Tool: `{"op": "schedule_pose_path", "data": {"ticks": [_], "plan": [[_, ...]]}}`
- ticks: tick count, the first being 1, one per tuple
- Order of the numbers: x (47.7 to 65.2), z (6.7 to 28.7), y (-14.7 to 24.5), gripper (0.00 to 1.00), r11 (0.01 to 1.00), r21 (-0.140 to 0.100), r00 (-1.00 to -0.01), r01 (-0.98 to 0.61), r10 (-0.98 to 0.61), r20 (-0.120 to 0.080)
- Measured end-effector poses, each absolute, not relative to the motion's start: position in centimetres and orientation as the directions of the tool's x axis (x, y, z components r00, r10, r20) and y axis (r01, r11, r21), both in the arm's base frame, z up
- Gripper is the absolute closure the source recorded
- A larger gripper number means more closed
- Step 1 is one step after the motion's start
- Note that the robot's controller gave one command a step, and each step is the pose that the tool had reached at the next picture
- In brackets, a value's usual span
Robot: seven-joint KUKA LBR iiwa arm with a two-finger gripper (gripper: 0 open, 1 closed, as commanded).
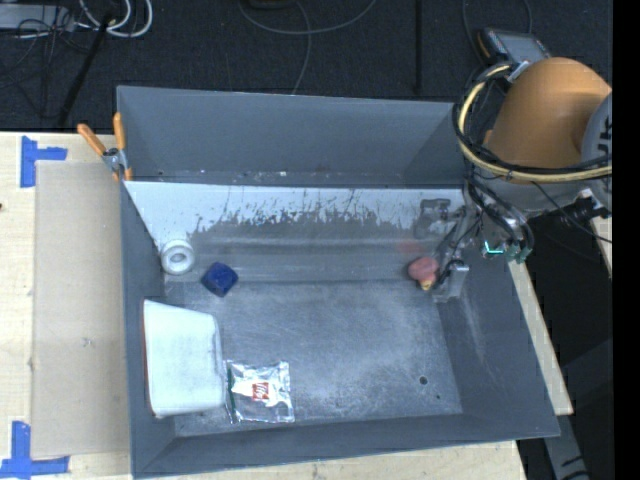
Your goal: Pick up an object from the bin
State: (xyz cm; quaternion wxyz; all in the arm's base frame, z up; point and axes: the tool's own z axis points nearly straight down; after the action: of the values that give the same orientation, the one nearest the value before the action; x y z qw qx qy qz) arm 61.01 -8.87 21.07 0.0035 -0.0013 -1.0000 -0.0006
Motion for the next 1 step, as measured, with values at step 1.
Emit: {"op": "schedule_pose_path", "data": {"ticks": [1], "plan": [[61.16, 21.53, -8.81, 1.0, 1.0, 0.0, -1.0, -0.001, -0.001, -0.001]]}}
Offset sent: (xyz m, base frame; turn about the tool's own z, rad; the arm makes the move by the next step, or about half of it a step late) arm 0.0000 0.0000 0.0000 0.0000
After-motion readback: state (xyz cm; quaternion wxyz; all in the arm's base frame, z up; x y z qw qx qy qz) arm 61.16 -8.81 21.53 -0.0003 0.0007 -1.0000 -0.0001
